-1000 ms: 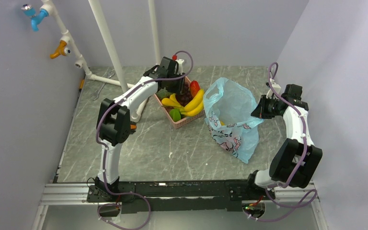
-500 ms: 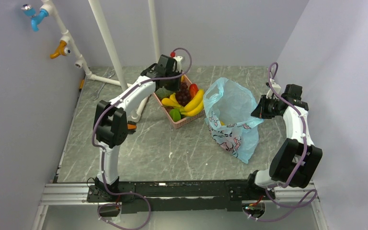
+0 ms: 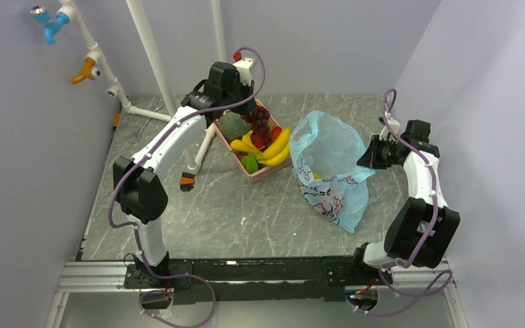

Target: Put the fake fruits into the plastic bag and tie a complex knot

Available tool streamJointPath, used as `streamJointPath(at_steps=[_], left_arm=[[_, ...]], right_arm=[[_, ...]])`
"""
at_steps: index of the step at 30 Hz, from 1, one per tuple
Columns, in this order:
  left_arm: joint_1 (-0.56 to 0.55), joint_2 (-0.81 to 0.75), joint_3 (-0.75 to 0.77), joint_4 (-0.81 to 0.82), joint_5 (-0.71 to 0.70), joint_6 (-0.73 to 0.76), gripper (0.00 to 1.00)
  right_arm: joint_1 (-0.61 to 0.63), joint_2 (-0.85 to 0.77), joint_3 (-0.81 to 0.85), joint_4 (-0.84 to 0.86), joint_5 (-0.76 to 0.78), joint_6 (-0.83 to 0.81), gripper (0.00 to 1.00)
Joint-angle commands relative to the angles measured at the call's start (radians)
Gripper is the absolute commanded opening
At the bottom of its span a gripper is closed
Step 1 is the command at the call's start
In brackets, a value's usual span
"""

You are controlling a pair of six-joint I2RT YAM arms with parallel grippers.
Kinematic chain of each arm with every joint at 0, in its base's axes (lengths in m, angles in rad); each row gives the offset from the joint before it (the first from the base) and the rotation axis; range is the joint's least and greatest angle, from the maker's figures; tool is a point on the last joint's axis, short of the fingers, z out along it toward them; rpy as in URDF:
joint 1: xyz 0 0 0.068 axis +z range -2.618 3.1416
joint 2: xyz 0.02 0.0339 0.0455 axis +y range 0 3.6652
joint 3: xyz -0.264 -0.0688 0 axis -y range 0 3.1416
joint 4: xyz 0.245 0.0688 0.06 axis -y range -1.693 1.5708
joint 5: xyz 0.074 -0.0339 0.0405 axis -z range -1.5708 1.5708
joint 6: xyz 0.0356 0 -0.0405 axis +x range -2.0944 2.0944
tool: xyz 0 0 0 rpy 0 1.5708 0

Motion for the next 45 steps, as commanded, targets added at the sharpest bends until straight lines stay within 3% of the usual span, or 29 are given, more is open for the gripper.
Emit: streamJointPath(at_steps=[1,11,18,25,35,36,37,39,40,45], left_arm=[[0.0,-0.119,0.006,0.208,0.187,0.066,0.0],[-0.106,-0.166,0.058,0.458,0.622,0.184,0.0],[-0.212,-0.11,0.066,0.455,0.788,0.307,0.0],[-0.32,-0.038,0.023,0.257,0.684,0.591,0.0],[-0.35,0.106,0.025,0.204,0.47,0.618,0.0],[-0.35,0.103,0.028,0.206,0.459,0.603,0.08],[-0.351,0.1,0.038,0.194,0.46,0.597,0.24],[-0.35,0.083,0.078,0.143,0.487,0.603,0.78],[-0.349,0.063,0.087,0.125,0.495,0.602,0.96],[-0.262,-0.077,0.082,0.07,0.641,0.597,0.99]], right_arm=[[0.017,-0.011,0.014,0.046,-0.032,0.021,0.0],[0.045,-0.015,0.037,0.063,-0.056,0.072,0.0],[0.064,-0.023,0.024,0.086,-0.06,0.104,0.0],[0.074,-0.04,0.017,0.092,-0.074,0.123,0.0],[0.075,-0.045,0.005,0.081,-0.08,0.103,0.0],[0.074,-0.044,0.004,0.08,-0.08,0.099,0.0],[0.075,-0.042,0.004,0.08,-0.078,0.095,0.0],[0.075,-0.038,0.005,0.077,-0.076,0.089,0.0],[0.074,-0.037,0.006,0.077,-0.074,0.088,0.0],[0.073,-0.03,0.003,0.081,-0.056,0.072,0.0]])
